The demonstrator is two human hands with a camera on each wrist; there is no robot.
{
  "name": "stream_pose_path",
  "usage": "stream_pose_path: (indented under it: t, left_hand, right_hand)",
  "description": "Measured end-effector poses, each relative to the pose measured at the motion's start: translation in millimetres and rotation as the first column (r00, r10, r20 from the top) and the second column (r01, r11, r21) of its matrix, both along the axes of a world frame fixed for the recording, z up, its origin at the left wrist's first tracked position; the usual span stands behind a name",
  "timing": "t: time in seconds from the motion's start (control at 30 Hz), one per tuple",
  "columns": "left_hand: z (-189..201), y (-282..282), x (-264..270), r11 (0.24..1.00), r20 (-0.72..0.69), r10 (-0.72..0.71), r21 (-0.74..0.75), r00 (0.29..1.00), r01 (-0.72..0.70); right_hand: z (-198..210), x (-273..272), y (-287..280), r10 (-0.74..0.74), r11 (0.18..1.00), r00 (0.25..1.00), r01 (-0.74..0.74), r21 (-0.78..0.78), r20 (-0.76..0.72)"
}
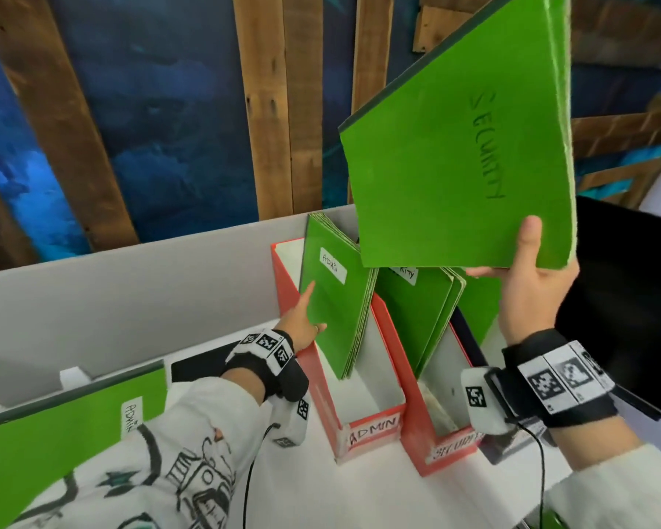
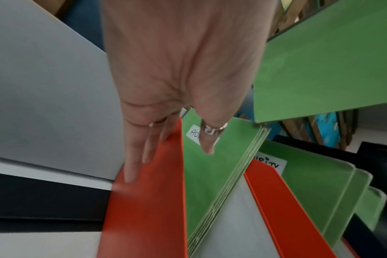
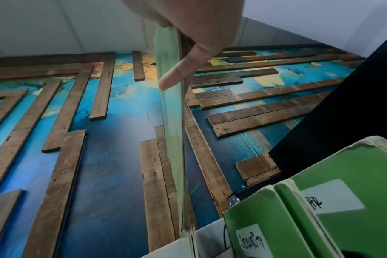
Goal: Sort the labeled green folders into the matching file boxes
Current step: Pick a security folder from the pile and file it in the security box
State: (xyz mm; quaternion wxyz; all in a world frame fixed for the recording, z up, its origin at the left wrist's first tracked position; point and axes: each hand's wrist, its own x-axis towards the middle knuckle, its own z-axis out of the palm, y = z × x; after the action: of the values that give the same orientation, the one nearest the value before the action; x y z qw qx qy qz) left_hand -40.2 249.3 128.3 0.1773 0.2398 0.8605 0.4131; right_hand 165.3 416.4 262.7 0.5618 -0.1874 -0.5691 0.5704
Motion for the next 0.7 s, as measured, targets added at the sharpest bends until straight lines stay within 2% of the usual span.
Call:
stream_pose_path:
  t: [0.13,0.23,0.3,0.43,0.57,0.63,0.7]
  left_hand:
    - [-9.2,-6.2,5.9,0.987,-0.008,0.01,-0.163,1.0,-0.011]
    - [-14.2,-13.5,9.9,0.983,-0.022,0.027,-0.18,0.999,-0.031]
    - [-15.6,-14.6,9.1,0.984,-0.012,0.041,-0.173,0.999,-0.042]
    - [-17.0,-11.4,9.5,0.991,0.073,0.067,-0.122,0.995,-0.058]
    - [-20.8,-10.9,8.5,0.996,0.145,0.072,-0.055,0.987,-0.065]
    - [-23.0,-11.5,6.9,0.997,0.156,0.078,-0.033,0.985,-0.074]
    - [-24.5,-12.0,6.1,0.997,0.158,0.08,-0.027,0.984,-0.077]
  right_hand:
    - [2.8,11.5,13.2,-0.059,0.998,0.993,0.06,0.005,-0.1]
    - [3.3,19.1,26.1,-0.109,0.993,0.975,0.117,0.033,-0.192]
    - [-2.8,21.1,37.2,-0.085,0.995,0.977,0.093,0.033,-0.197]
    - [-27.1,18.1,52.9,-0.031,0.996,0.999,0.033,0.084,-0.036]
    - [-55.8,11.8,55.3,-0.017,0.985,0.99,-0.007,0.175,0.138]
    - [-66.3,4.9,52.4,0.0,0.969,0.967,-0.063,0.241,0.256]
    - [-76.4,-5.3,50.9,-0.045,0.939,0.911,-0.101,0.329,0.409]
